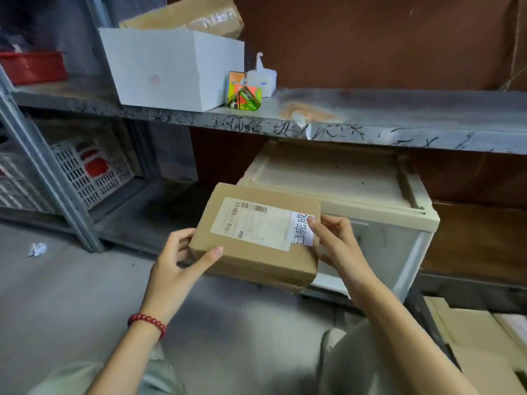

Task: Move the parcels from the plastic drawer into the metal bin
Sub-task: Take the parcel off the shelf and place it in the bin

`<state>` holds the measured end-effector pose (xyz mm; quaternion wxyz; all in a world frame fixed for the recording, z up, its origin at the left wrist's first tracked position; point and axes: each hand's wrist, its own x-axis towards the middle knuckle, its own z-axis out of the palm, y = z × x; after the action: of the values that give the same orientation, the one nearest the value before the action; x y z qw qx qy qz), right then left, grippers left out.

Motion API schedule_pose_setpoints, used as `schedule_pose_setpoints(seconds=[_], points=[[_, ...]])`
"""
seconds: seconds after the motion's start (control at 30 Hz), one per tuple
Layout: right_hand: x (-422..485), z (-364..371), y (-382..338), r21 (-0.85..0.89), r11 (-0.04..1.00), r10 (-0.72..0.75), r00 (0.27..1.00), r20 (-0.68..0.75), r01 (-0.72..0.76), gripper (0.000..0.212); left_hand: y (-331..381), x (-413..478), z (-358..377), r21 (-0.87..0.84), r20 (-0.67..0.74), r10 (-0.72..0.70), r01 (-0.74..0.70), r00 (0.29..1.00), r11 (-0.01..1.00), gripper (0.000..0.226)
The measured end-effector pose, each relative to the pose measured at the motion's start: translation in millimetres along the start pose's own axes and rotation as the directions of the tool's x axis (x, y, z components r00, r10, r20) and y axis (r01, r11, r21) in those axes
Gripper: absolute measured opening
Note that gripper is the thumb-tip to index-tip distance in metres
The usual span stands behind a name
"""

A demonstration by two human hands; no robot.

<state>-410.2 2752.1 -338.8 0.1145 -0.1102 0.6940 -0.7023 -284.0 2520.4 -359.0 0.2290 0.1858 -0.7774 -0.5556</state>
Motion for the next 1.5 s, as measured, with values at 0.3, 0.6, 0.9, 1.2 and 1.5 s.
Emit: schedule_pose_setpoints(seconds=[0.3, 0.6, 0.9, 1.2, 1.5], points=[[11, -8, 4, -0.045, 0.994, 0.099, 0.995, 0.032, -0.098, 0.047, -9, 8, 20, 0.063, -0.041, -0.059, 0.061, 0.997, 0.996, 0.052], [11, -13, 9, 0.019, 0.99, 0.138, 0.99, 0.001, -0.138, 0.027, 6, 2, 17, 0.029, -0.142, -0.1, 0.105, 0.985, 0.994, 0.038], [15, -11, 16, -0.097, 0.993, 0.065, 0.998, -0.01, -0.066, 0.042, 1, 2, 7, 0.012, -0.19, -0.159, 0.165, 0.969, 0.986, 0.08], [18, -6, 21, -0.207, 0.978, -0.033, 0.998, -0.047, 0.023, 0.031, 9, -3, 10, -0.011, -0.16, -0.148, 0.148, 0.976, 0.989, 0.1], [27, -5, 25, 0.001, 0.983, 0.182, 0.983, -0.028, -0.182, 0.034, 11, -2, 8, -0.067, -0.15, -0.119, 0.11, 0.982, 0.992, 0.097]])
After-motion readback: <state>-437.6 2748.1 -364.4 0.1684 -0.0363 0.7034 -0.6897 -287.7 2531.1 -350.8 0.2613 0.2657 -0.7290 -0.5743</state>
